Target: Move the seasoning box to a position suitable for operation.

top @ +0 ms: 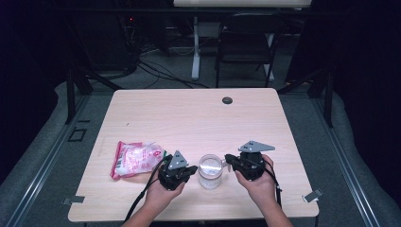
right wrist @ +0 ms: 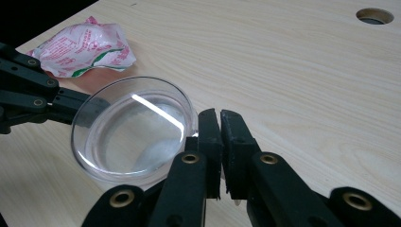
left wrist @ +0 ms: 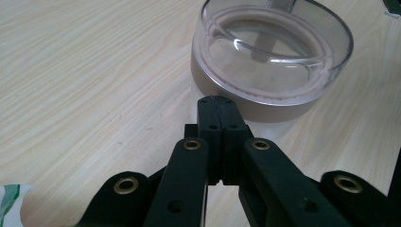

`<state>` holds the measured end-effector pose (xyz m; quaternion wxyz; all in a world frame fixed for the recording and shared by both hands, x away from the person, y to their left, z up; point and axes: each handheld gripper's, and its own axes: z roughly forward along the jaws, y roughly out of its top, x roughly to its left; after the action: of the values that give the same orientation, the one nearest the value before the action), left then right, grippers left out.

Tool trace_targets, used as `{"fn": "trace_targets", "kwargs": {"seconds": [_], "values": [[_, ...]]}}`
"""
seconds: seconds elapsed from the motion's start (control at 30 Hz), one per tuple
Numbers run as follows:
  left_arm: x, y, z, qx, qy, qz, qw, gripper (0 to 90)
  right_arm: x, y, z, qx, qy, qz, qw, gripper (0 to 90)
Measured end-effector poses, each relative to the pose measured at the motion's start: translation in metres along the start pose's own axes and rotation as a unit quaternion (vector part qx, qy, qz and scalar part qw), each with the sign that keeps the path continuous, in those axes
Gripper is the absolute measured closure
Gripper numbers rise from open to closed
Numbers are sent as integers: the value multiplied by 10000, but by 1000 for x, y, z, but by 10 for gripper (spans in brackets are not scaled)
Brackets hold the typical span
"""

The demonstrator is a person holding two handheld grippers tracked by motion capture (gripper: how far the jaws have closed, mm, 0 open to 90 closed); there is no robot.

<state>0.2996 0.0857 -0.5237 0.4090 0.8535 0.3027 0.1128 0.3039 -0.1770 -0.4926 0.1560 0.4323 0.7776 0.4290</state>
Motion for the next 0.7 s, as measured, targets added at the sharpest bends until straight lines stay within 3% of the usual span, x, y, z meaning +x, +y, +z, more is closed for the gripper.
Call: {"fn": "trace_targets", "kwargs": {"seconds": [0.7], "values": [[-2,2,-5,-81,-83,-15,9999,900,1,-2,0,-100,-31,82,9999,880]]}}
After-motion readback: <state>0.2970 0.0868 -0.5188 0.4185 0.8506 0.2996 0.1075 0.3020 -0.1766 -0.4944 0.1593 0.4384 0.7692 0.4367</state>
